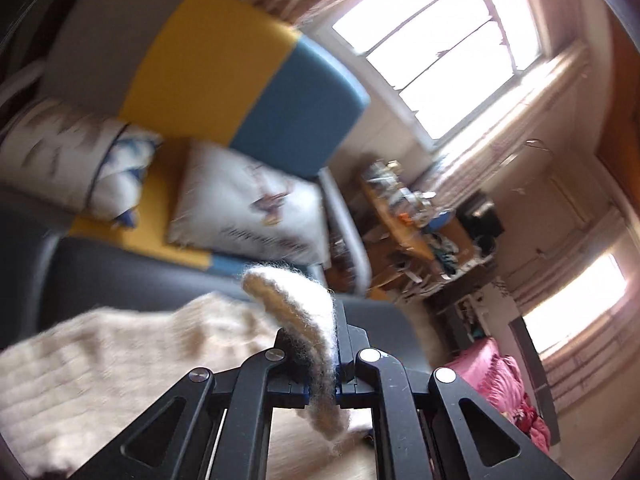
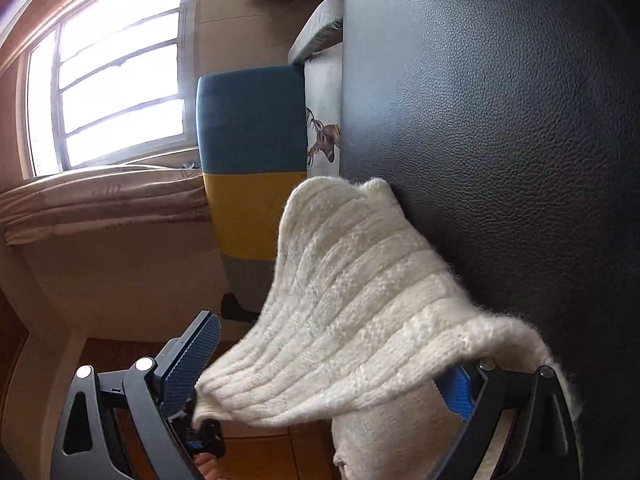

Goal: Fold clothes

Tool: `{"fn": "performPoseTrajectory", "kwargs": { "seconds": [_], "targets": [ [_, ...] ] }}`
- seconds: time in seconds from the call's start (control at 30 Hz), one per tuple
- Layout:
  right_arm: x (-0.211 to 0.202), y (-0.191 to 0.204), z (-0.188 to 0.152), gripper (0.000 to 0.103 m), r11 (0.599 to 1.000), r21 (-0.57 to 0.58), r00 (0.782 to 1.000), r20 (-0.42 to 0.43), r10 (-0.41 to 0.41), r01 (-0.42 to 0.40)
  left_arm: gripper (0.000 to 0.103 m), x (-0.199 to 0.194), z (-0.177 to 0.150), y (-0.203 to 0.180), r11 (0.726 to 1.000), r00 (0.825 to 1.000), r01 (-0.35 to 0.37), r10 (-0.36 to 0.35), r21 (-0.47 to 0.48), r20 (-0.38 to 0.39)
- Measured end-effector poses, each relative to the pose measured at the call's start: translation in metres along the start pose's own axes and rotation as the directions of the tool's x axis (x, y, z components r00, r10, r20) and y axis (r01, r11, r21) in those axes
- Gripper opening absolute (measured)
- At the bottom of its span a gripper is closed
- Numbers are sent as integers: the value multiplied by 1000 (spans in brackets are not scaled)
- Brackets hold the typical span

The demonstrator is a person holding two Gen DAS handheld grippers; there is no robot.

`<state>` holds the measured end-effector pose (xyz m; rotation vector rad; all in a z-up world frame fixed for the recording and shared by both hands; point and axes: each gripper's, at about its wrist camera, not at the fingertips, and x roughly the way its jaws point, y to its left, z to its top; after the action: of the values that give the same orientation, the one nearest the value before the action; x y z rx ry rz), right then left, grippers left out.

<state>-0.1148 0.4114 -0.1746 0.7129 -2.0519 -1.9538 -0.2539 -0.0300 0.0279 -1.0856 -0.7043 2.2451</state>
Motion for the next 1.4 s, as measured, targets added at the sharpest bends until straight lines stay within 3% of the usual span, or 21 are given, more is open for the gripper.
{"fn": "performPoseTrajectory", "kwargs": {
  "seconds": [0.1, 0.2, 0.37, 0.57, 0.77, 0.8, 0.87, 0.9, 0.93, 1.0, 1.13, 1.27, 1.33, 1.4],
  "targets": [
    [4, 0, -3, 99, 999, -34, 1000, -10, -27, 26, 7, 10, -31, 61, 991, 992, -113, 108, -70, -65],
    [9, 2, -5, 99, 996, -59, 998, -18, -62, 60, 7, 25, -58, 106, 972, 971, -216, 202, -97, -129],
    [13, 3, -9, 99, 991, -83, 994, -22, -107, 105, 7, 37, -83, 133, 953, 944, -294, 277, -71, -179],
    [26, 18, -18, 99, 979, -154, 989, -49, -141, 132, 7, 14, -56, 101, 973, 971, -229, 230, 15, -59],
    [38, 17, -33, 99, 943, -253, 971, -50, -235, 215, 9, 27, -65, 147, 959, 944, -264, 235, -105, -232],
    [38, 17, -35, 99, 939, -263, 969, -51, -243, 221, 14, 29, -67, 155, 954, 937, -271, 232, -125, -260],
    [37, 17, -34, 99, 939, -262, 967, -55, -247, 225, 31, 22, -74, 174, 948, 949, -219, 152, -230, -276],
    [37, 16, -34, 99, 941, -256, 968, -56, -244, 222, 35, 16, -75, 175, 946, 950, -229, 166, -229, -264],
    [36, 16, -33, 99, 943, -250, 969, -55, -242, 222, 30, 11, -77, 176, 944, 951, -239, 180, -227, -252],
    [32, 15, -32, 99, 945, -242, 969, -57, -240, 220, 9, 3, -75, 175, 939, 948, -271, 222, -213, -228],
    [17, 15, -34, 97, 946, -243, 969, -68, -237, 215, 9, -12, -64, 166, 920, 928, -356, 328, -166, -177],
    [3, 14, -35, 97, 947, -245, 969, -79, -234, 209, 9, -28, -53, 158, 889, 896, -440, 427, -123, -119],
    [-4, 14, -36, 97, 947, -246, 969, -84, -233, 207, 12, -35, -46, 141, 927, 935, -354, 347, -126, -75],
    [-5, 29, -45, 98, 905, -366, 962, -74, -262, 218, 17, -22, -44, 112, 955, 952, -294, 289, -38, -99]
  ]
}}
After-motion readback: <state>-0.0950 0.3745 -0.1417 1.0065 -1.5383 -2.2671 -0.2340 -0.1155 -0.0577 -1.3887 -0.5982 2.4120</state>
